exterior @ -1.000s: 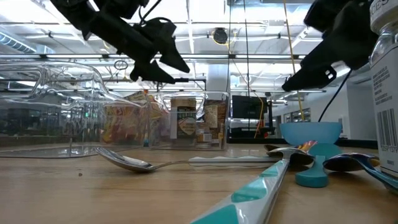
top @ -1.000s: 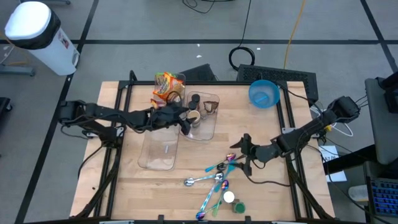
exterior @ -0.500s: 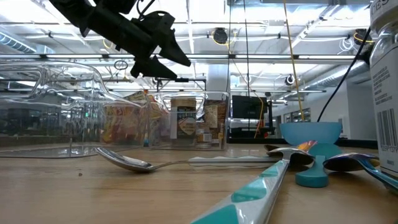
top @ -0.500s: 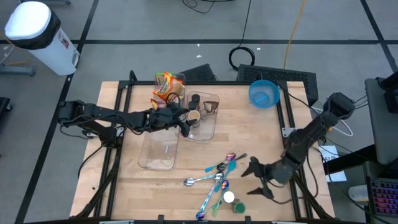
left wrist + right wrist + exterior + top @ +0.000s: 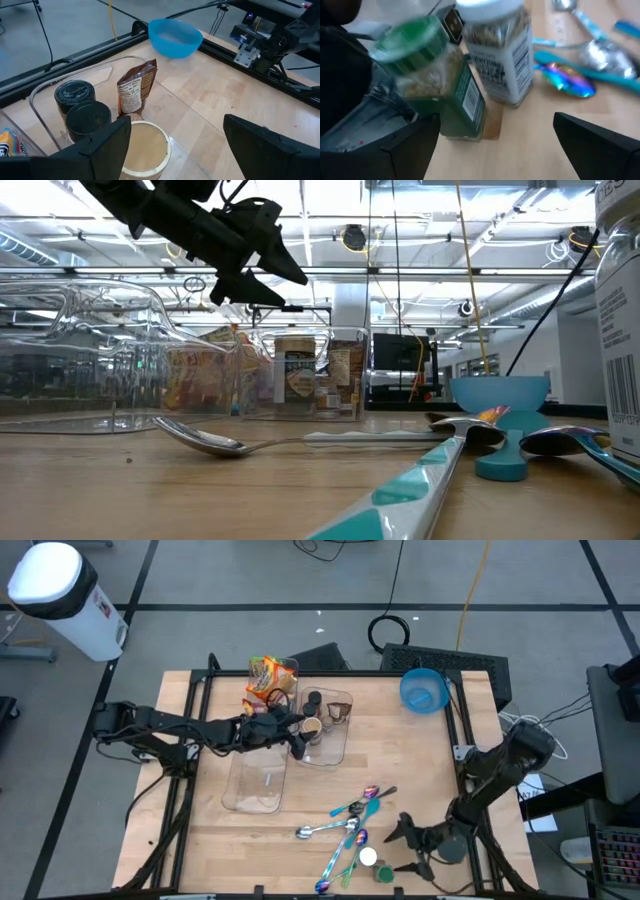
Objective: Pick & Place Food Item
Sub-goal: Put the green spice bottle into the middle transparent bin
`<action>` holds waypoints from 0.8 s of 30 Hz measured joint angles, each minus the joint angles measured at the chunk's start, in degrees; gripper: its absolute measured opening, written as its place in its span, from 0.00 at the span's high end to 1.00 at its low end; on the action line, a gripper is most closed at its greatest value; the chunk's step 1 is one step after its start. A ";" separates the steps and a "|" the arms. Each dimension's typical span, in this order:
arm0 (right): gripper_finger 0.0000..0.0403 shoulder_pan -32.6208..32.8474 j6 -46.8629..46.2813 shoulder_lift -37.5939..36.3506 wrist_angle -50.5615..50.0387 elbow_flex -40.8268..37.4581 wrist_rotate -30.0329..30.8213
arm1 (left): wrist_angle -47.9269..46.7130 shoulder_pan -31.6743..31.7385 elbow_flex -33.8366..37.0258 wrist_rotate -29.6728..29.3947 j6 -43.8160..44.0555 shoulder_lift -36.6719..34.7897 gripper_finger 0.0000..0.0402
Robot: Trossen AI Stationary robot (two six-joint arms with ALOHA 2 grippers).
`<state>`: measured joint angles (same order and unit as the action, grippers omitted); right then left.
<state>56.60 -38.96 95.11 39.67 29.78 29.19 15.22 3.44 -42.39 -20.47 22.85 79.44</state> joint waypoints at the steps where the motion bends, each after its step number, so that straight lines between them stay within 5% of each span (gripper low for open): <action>1: 0.05 -0.08 -0.60 1.88 2.45 0.00 -0.78 | -0.02 0.00 0.00 0.00 -0.01 0.00 0.19; 11: 0.05 1.65 -0.32 15.61 11.87 6.48 -3.28 | -0.09 0.00 -0.02 0.00 -0.07 0.00 0.20; 24: 0.10 -0.04 8.02 18.28 14.61 8.24 0.86 | 0.01 0.00 -0.02 0.00 -0.09 0.00 0.18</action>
<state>56.55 -30.94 113.38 54.28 38.02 30.05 15.24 3.44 -42.41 -20.47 22.76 79.44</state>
